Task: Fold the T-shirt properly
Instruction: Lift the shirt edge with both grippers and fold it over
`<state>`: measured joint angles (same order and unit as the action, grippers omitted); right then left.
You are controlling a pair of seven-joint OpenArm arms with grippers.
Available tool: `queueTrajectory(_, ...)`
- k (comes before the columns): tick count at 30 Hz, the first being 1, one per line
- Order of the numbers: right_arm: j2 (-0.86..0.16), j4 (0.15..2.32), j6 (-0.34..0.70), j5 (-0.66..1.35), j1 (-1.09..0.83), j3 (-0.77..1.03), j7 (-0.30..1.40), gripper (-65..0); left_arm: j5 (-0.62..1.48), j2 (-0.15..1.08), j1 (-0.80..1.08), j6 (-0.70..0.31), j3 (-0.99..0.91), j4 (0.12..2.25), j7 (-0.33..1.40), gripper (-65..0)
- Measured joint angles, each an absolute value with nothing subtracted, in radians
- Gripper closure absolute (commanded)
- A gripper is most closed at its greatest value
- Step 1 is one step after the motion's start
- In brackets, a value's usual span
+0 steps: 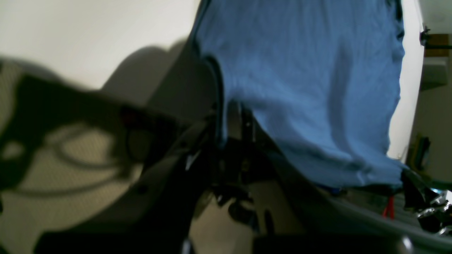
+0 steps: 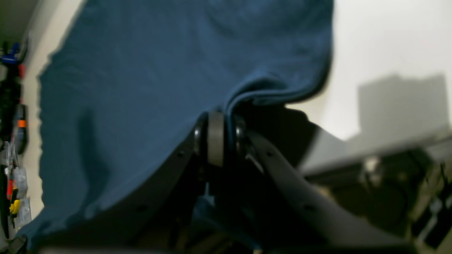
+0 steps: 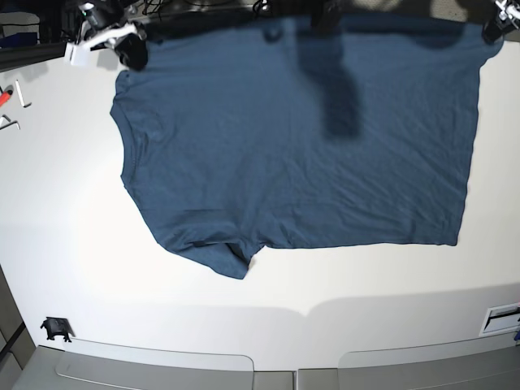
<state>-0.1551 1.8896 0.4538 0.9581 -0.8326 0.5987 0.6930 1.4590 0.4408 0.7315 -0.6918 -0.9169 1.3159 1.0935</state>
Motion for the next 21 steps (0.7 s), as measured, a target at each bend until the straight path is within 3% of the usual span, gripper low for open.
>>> queueTrajectory(10,-0.152,1.898,0.462,0.728,-0.615,0.598,0.62,0.0,1.379,0.438,0.517,-0.693,-0.916,1.33,1.039,0.0)
queueTrajectory(21,-0.152,1.838,0.471,0.604,-0.463,0.526,0.589,0.0,1.209,0.438,0.459,-0.7,-0.915,1.33,0.914,0.0)
